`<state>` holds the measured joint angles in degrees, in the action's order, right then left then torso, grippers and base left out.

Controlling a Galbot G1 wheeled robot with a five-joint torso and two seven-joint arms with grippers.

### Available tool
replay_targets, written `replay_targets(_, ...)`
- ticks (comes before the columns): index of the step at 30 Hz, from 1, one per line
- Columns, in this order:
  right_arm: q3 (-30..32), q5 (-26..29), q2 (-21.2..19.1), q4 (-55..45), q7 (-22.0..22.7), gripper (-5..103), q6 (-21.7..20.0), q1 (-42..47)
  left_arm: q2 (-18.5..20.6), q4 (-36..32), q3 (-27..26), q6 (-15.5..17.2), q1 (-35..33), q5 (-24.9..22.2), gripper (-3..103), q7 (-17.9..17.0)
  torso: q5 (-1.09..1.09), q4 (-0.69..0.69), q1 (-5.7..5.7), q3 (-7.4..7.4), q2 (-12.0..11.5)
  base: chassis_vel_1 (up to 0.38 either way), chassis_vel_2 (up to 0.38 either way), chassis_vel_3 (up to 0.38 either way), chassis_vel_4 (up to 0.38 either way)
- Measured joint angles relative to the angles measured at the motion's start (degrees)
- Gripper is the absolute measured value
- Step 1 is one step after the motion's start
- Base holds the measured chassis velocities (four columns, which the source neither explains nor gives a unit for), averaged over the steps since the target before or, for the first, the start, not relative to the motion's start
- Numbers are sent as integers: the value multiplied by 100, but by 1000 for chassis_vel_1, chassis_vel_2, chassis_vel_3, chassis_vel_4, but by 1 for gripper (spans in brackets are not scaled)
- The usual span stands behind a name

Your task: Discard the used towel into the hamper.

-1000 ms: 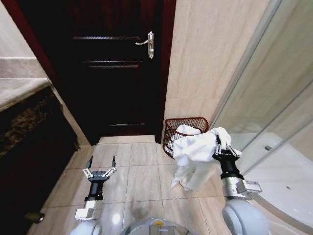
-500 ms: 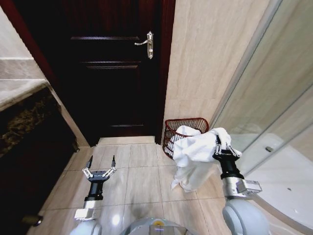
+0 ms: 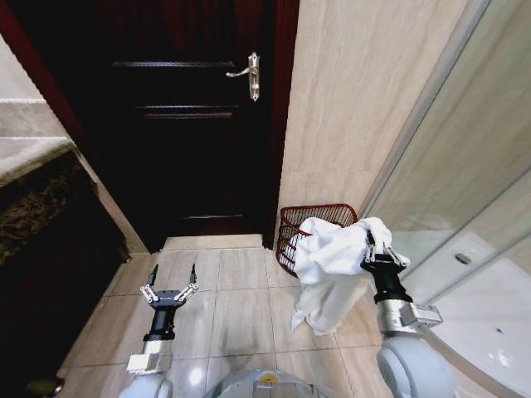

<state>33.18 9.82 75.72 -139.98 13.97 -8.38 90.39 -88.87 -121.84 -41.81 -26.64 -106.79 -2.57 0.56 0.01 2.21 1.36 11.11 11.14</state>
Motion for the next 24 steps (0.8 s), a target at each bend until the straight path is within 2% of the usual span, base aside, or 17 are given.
replay_targets(2,20,136,-98,-57,29,8,-73,-99,-2,13,-55,5,-6,-24,100,-3,-4,1,0,0,0,0,0,0,0)
replay_targets(4,139,506,-408,-190,106,8,-266,-417,-13,21,-178,61,-9,-69,100,-4,2,1,0,0,0,0,0,0,0)
replay_targets(5,139,506,-408,-190,106,8,-266,-417,-13,21,-178,61,-9,-69,100,-4,2,1,0,0,0,0,0,0,0)
replay_targets(7,328,996,-750,-290,247,8,-480,-771,-70,28,-243,116,-9,-80,100,1,-3,1,0,0,0,0,0,0,0)
replay_targets(8,328,996,-750,-290,247,8,-480,-771,-70,28,-243,116,-9,-80,100,1,-3,1,0,0,0,0,0,0,0)
replay_targets(11,787,1941,-1355,-303,391,8,-756,-1465,-188,-2,-277,169,-22,-68,100,6,-1,-1,-1,0,0,0,0,0,0)
replay_targets(12,787,1941,-1355,-303,391,8,-756,-1465,-188,-2,-277,169,-22,-68,100,6,-1,-1,-1,0,0,0,0,0,0)
replay_targets(15,1141,2767,-2024,-107,408,8,-912,-2256,-272,-116,-295,183,-83,1,100,26,0,0,0,0,0,0,0,0,0)
replay_targets(16,1141,2767,-2024,-107,408,8,-912,-2256,-272,-116,-295,183,-83,1,100,26,0,0,0,0,0,0,0,0,0)
replay_targets(19,1054,3325,-2534,202,394,8,-938,-3070,-330,-130,-298,155,-142,84,100,41,1,1,0,0,0,0,0,0,0)
replay_targets(20,1054,3325,-2534,202,394,8,-938,-3070,-330,-130,-298,155,-142,84,100,41,1,1,0,0,0,0,0,0,0)
replay_targets(23,678,3808,-2887,590,498,8,-1013,-4044,-334,-63,-281,99,-149,80,100,174,2,0,0,1,0,0,0,0,0)
replay_targets(24,678,3808,-2887,590,498,8,-1013,-4044,-334,-63,-281,99,-149,80,100,174,2,0,0,1,0,0,0,0,0)
